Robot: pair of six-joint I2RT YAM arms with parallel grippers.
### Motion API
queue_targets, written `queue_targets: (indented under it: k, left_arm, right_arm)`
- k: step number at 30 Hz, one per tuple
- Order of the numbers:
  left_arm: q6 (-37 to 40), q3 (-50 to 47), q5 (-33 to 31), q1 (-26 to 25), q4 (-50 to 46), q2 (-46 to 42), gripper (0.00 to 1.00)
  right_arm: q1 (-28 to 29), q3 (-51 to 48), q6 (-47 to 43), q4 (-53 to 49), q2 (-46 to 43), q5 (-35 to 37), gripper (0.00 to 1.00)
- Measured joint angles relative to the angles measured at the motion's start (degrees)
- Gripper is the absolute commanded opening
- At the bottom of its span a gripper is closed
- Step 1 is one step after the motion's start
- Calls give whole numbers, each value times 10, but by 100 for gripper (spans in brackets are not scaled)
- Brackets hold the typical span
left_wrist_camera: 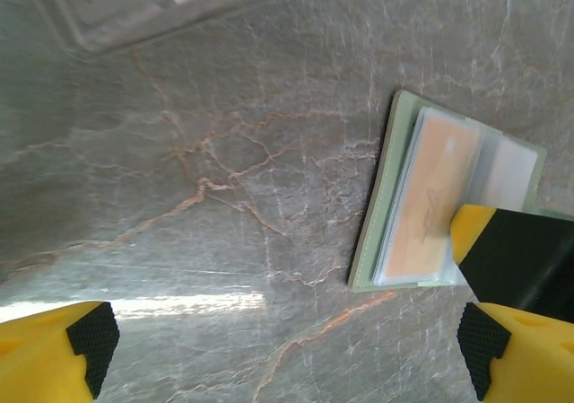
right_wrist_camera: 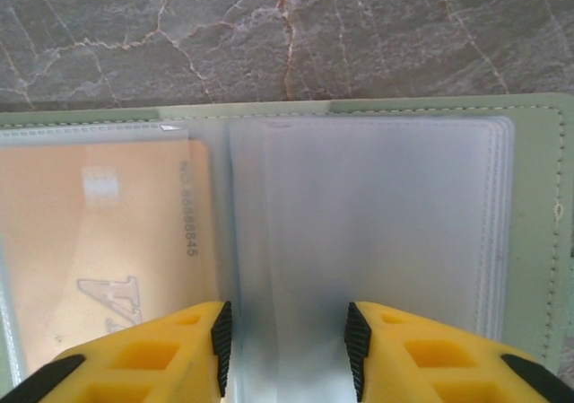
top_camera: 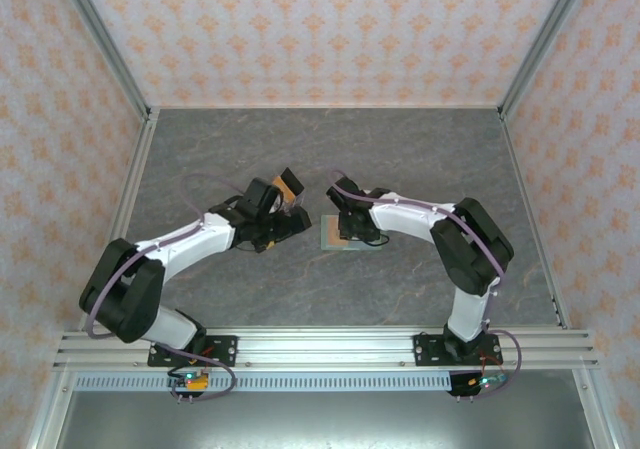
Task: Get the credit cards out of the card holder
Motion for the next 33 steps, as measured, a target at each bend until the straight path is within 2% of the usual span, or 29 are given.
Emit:
queue_targets:
  k: [4, 12, 17, 24, 33]
  left_arm:
    - [-7, 19, 3, -21, 19, 33, 93]
    - [-26, 60, 25, -56, 66, 97, 60]
    - [-26, 88, 37, -66, 79, 135, 46]
    - [-22, 129, 47, -67, 78, 185, 36]
    - [-13, 164, 31, -67, 60, 222, 33]
  right_arm:
    - [-4, -7, 0, 8, -4, -5, 39]
    - [-6, -22, 10, 26, -12, -6, 35]
    - [-8, -29, 13, 36, -15, -6, 34]
    - [-8, -36, 13, 52, -16, -6, 32]
    - [-8, -40, 15, 60, -17, -6, 32]
